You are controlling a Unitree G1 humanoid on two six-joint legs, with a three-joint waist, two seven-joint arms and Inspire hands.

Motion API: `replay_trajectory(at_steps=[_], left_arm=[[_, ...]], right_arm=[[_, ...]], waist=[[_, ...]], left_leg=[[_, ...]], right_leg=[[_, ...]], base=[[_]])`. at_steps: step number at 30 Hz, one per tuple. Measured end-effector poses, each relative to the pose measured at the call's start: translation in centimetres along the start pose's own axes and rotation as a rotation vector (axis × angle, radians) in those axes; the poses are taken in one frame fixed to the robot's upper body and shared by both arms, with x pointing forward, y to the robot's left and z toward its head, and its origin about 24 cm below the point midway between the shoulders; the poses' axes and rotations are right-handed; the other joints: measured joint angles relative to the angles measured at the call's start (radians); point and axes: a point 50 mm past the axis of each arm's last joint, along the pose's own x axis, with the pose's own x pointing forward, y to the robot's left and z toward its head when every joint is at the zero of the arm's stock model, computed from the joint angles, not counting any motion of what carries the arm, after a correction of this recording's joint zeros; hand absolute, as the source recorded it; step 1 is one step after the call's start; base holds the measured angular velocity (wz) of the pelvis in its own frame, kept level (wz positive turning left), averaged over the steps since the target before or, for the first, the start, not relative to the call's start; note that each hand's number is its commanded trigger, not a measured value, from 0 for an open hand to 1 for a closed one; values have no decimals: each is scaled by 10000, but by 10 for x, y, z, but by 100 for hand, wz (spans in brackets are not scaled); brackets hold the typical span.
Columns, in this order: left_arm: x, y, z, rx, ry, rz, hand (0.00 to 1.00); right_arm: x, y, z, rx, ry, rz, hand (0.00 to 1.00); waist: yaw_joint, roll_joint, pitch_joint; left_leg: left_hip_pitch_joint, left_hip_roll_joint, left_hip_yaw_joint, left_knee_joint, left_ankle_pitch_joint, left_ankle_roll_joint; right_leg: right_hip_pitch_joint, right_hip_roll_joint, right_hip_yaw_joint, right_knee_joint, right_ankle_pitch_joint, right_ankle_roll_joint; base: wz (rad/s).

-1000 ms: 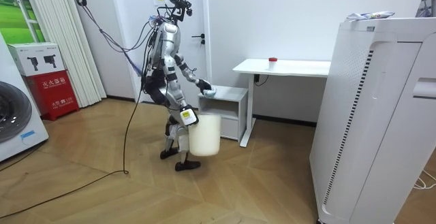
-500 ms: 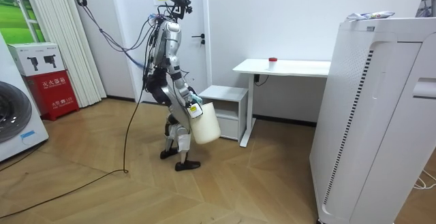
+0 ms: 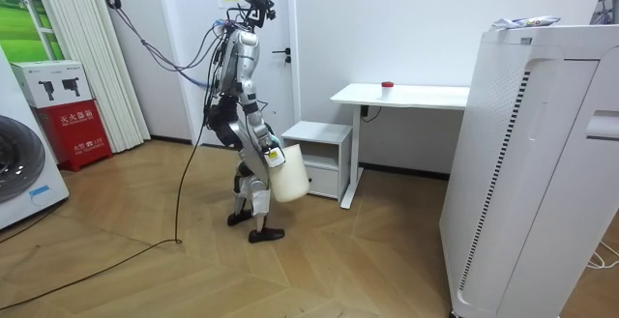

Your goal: Pick garbage

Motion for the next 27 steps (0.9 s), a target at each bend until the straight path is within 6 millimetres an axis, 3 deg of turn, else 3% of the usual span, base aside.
replay_trajectory(at_steps=[27], left_arm=[[-10, 13, -4, 836, -66, 591, 0]], right_arm=[[-1, 5, -5, -233, 139, 449, 100]], waist=[[2, -4, -1]], left_leg=[[9, -3, 1, 67, 2, 3]], right_leg=[[0, -18, -5, 43, 6, -8]], base=[[0]])
